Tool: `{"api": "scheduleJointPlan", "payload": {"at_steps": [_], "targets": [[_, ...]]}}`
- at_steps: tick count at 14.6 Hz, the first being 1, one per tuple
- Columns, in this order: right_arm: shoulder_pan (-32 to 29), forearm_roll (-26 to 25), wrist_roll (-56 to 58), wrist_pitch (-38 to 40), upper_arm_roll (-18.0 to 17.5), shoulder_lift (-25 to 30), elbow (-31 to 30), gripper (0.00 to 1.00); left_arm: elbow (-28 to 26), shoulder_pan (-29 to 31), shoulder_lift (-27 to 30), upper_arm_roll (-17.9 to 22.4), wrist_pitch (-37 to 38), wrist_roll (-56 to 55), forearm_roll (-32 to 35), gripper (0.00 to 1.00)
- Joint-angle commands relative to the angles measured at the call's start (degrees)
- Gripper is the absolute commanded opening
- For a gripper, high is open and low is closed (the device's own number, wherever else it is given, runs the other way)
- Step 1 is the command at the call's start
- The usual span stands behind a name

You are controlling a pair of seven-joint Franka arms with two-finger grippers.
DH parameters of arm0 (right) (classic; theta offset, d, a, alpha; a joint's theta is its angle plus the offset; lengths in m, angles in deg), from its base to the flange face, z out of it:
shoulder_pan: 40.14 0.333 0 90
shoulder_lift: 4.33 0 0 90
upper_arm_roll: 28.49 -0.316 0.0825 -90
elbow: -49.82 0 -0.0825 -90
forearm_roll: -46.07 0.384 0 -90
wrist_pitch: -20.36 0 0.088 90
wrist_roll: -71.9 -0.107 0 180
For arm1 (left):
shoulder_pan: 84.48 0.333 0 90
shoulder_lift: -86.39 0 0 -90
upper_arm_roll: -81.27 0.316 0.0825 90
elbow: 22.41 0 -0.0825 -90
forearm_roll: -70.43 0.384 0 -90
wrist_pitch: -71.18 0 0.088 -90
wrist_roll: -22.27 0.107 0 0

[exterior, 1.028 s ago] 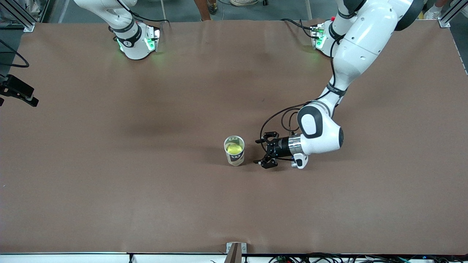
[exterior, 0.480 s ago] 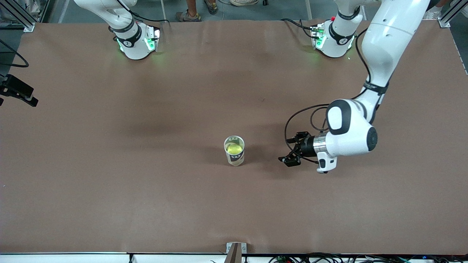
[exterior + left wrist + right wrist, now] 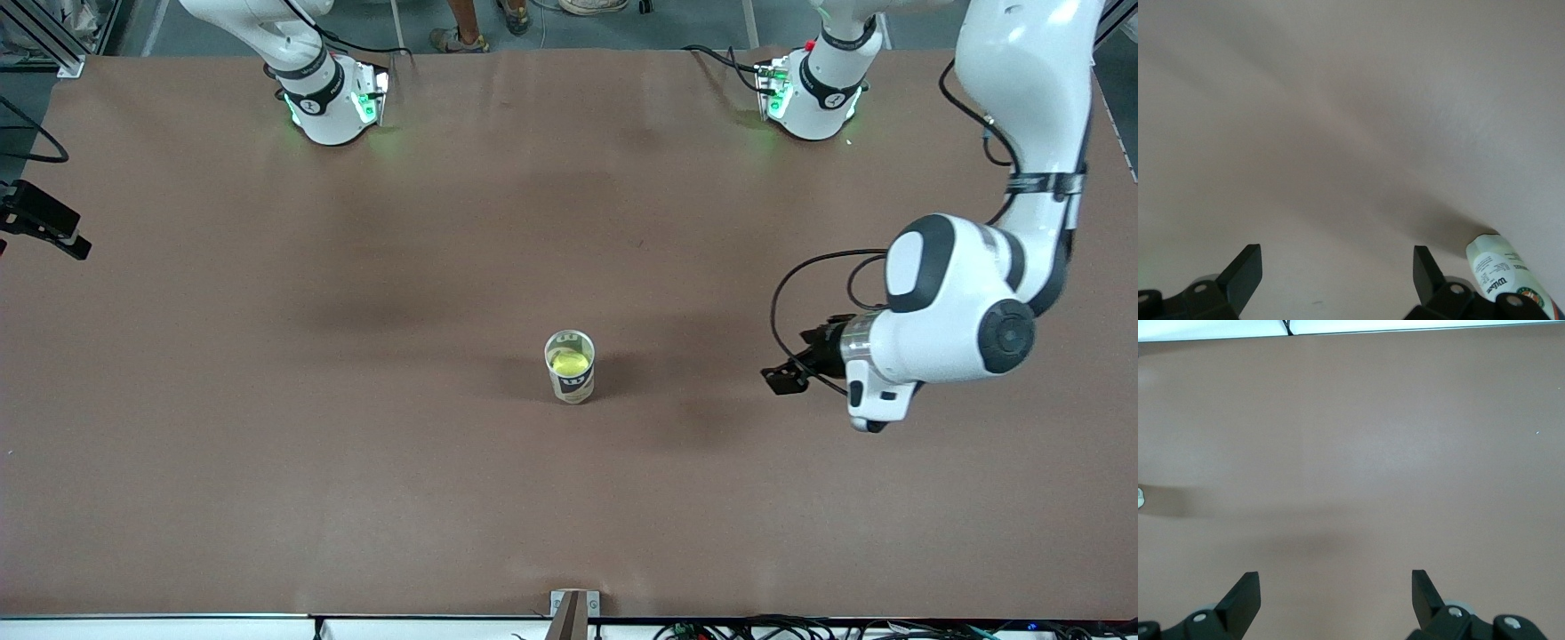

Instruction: Insert tennis ball vertically with right arm

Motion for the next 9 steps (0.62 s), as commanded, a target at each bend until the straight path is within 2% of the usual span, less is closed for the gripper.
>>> {"api": "scheduleJointPlan", "payload": {"at_steps": [1, 6, 9], "targets": [[-0.6, -0.4, 0.3, 0.1, -0.8, 0.0, 0.7, 1.0, 3.0, 1.1, 1.9, 0.1, 3.4, 6.5, 2.0, 1.0], [-0.6, -0.2, 0.3, 0.1, -0.8, 0.0, 0.7, 1.0, 2.7, 2.6, 8.4, -0.3, 8.0, 12.5, 9.4, 1.0], [-0.6, -0.2, 0.3, 0.1, -0.8, 0.0, 0.7, 1.0, 2.8, 3.1, 11.8, -0.2, 9.6, 18.6, 9.7, 1.0]]}}
